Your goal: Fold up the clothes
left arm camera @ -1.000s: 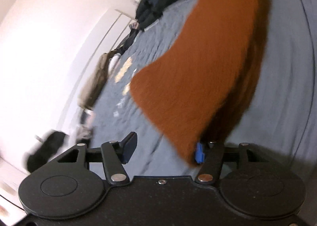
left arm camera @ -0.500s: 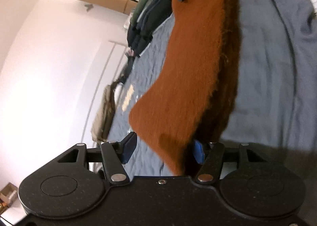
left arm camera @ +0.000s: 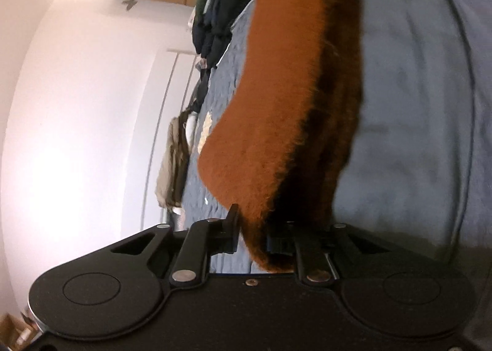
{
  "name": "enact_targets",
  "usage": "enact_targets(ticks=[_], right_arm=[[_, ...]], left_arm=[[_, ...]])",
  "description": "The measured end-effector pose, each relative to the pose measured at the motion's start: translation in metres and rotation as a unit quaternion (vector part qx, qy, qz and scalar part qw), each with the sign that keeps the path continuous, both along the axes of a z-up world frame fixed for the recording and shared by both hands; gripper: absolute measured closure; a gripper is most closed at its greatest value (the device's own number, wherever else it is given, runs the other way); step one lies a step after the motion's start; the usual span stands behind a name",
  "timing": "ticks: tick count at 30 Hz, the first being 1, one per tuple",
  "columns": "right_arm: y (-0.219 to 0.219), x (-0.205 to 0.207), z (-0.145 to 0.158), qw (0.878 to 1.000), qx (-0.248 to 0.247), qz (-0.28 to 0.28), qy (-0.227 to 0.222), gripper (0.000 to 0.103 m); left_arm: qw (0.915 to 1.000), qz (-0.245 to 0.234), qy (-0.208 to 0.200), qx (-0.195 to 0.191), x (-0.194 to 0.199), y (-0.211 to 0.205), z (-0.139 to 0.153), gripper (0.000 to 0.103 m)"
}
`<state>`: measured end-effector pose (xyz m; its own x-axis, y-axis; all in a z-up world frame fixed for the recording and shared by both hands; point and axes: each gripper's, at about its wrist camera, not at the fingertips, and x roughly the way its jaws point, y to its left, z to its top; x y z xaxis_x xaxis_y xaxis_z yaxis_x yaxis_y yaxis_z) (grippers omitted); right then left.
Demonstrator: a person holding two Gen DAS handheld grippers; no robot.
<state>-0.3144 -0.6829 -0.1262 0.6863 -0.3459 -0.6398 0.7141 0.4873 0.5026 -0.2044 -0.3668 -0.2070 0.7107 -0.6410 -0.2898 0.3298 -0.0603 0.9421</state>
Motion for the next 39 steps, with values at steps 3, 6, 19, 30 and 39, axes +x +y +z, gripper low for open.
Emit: enact_targets(ticks=[3,6,19,30,39], right_arm=[[0.002,0.003,-0.003,1.000,-0.010,0.004,0.006,0.088],[0.006,0.010,-0.004,1.000,-0.019,0.013,0.014,0.090],[0.008,0.011,0.006,0.999,-0.041,-0.010,-0.002,0.092],[-0.004,-0.003,0.006,0.998,-0.052,-0.037,0.001,0.092],[-0.004,0.007,-0.014,0.999,-0.032,-0.023,0.024,0.091]], left_arm=[[0.9992,0.025,0.031,-0.003,0.007,-0.002,0.007,0.091],[0.9989,0.037,0.027,0.004,0.010,0.002,0.010,0.092],[0.9996,0.022,-0.015,-0.012,0.006,0.004,0.012,0.066],[0.9976,0.031,0.060,-0.016,0.007,-0.007,0.025,0.085],[0.9988,0.038,0.028,0.012,0.012,0.000,0.022,0.093]])
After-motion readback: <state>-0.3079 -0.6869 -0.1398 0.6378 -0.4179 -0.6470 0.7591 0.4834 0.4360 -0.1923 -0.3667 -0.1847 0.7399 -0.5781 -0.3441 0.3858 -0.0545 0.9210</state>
